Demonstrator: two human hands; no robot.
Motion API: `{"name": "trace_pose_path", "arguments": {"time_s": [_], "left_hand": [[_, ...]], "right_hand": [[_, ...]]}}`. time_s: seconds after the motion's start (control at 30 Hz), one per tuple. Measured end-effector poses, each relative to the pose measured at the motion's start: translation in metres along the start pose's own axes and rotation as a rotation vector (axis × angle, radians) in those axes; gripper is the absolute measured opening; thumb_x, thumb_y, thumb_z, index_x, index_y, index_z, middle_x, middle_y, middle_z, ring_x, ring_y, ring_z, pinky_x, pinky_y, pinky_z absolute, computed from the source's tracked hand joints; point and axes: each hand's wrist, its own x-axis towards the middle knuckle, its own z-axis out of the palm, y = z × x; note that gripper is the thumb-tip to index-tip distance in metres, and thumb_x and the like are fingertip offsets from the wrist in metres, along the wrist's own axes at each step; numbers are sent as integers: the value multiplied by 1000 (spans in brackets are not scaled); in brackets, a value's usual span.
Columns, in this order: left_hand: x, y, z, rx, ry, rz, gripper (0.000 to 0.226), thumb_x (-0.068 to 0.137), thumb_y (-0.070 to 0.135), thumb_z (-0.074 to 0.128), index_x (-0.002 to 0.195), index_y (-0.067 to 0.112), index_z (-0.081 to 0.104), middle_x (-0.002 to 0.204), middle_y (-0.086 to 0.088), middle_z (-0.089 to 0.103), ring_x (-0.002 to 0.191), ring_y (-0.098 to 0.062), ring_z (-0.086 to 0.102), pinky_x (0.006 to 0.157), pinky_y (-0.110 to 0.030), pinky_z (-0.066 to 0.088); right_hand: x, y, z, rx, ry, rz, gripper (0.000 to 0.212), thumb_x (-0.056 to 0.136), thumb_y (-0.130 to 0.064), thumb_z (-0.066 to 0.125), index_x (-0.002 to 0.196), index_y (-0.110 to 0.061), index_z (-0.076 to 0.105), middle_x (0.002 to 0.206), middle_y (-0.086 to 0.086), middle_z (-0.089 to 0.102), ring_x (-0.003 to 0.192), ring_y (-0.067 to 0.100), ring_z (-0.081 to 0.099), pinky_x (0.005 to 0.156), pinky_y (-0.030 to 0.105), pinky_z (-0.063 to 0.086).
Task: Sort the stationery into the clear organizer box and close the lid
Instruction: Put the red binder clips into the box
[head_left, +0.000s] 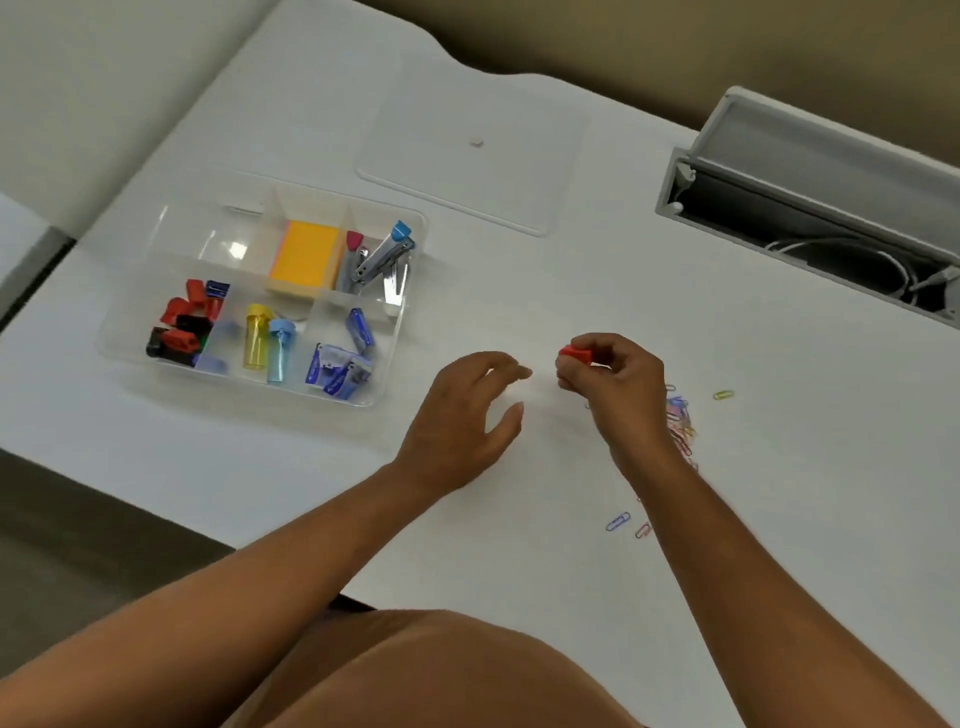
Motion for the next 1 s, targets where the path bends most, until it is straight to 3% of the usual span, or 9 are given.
{"name": "trace_pose_path", "arguments": {"time_s": [0.17,0.37,0.47,0.57,0.7,0.8,0.93,1.0], "left_hand": [[-38,-49,-82,242,332,-130,22,93,23,66,115,25,70,120,1,65,120,-22,55,99,-37,34],[-57,-145,-200,296,546,-511,22,100,19,61,119,20,72,130,-2,64,122,-26,51,92,-47,48],[-58,-181,-236,151,514,-636,31,104,24,58,133,19,66,135,-3,60,118,-20,56,94,-42,56],[-54,-201,-254,83,481,-669,37,104,27,59,140,19,61,134,-2,62,109,-18,61,89,-33,54],[-48,-216,-264,41,405,-684,33,102,24,61,134,15,67,126,-2,70,98,-13,64,88,-27,53],[-47,-223,-268,10,371,-673,30,102,23,63,130,13,70,120,-4,73,90,-11,65,77,-14,51],[-49,-228,-270,-4,360,-632,31,102,23,63,130,13,70,117,-5,74,89,-13,67,82,-29,59],[-50,-230,-270,-7,348,-633,32,103,25,63,131,14,69,117,-6,73,89,-13,67,80,-29,60]], "right_hand": [[-24,-28,77,29,-158,-32,22,85,-10,79,103,-22,76,91,-4,78,79,17,78,80,37,65],[-43,-70,174,-163,-405,-243,12,89,-18,78,95,-28,79,87,-14,77,84,4,72,71,15,55],[-44,-89,222,-202,-483,-255,9,92,-22,76,99,-23,80,94,-12,78,87,3,72,75,15,57],[-44,-106,266,-241,-491,-316,14,94,-28,73,100,-20,82,96,-10,77,88,1,70,77,12,53],[-45,-121,311,-267,-483,-423,12,92,-17,75,104,-17,78,96,-9,77,88,3,70,82,19,56],[-44,-124,336,-372,-465,-569,23,87,-8,74,109,-17,75,100,-5,74,89,6,68,83,24,57],[-39,-118,357,-511,-485,-653,24,86,-8,76,107,-18,71,103,-2,69,91,10,62,85,30,56],[-38,-113,361,-555,-493,-675,22,87,-8,75,105,-19,71,102,-3,68,90,10,61,82,31,55]]}}
